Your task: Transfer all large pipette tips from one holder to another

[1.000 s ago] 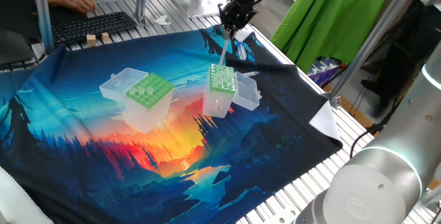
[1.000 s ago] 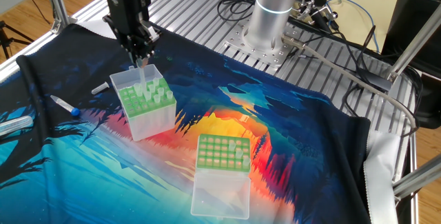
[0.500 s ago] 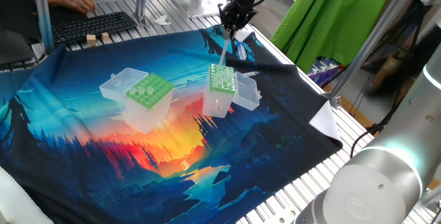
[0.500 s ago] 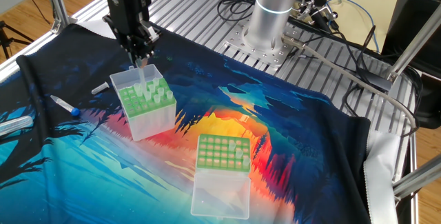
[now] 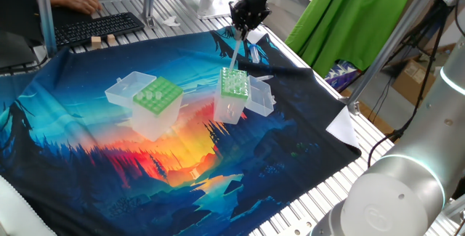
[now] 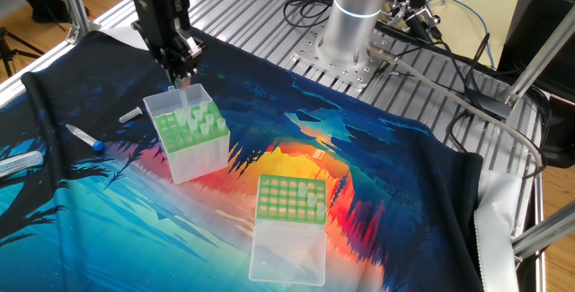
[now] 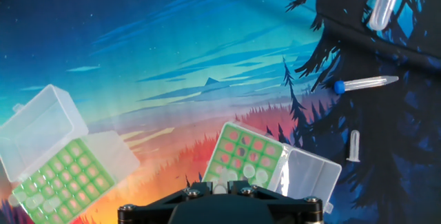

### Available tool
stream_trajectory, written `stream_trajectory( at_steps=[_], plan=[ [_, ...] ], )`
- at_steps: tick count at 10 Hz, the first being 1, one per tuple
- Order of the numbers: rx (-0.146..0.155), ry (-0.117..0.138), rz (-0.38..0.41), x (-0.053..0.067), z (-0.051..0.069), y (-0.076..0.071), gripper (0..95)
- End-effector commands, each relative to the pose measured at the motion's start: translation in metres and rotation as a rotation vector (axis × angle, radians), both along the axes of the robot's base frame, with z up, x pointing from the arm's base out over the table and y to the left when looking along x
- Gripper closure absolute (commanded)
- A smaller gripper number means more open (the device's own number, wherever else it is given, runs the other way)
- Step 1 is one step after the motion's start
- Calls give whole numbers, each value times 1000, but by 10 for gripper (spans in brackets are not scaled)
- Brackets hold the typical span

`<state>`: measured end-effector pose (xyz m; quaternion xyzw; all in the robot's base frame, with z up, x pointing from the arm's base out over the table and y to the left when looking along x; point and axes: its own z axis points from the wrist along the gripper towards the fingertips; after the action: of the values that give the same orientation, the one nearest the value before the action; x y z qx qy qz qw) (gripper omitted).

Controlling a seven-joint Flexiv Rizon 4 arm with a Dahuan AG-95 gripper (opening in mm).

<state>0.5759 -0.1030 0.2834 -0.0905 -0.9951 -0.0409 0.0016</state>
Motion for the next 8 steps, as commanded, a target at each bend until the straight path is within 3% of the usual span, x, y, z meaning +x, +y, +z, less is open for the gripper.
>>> stream_trajectory(
  at_steps=[1, 4, 8],
  plan=[
    [-5, -1, -5, 4, 8, 3, 950],
    [-10, 7, -9, 8, 23, -2, 950],
    [-15, 2, -12, 8, 23, -2, 950]
  ],
)
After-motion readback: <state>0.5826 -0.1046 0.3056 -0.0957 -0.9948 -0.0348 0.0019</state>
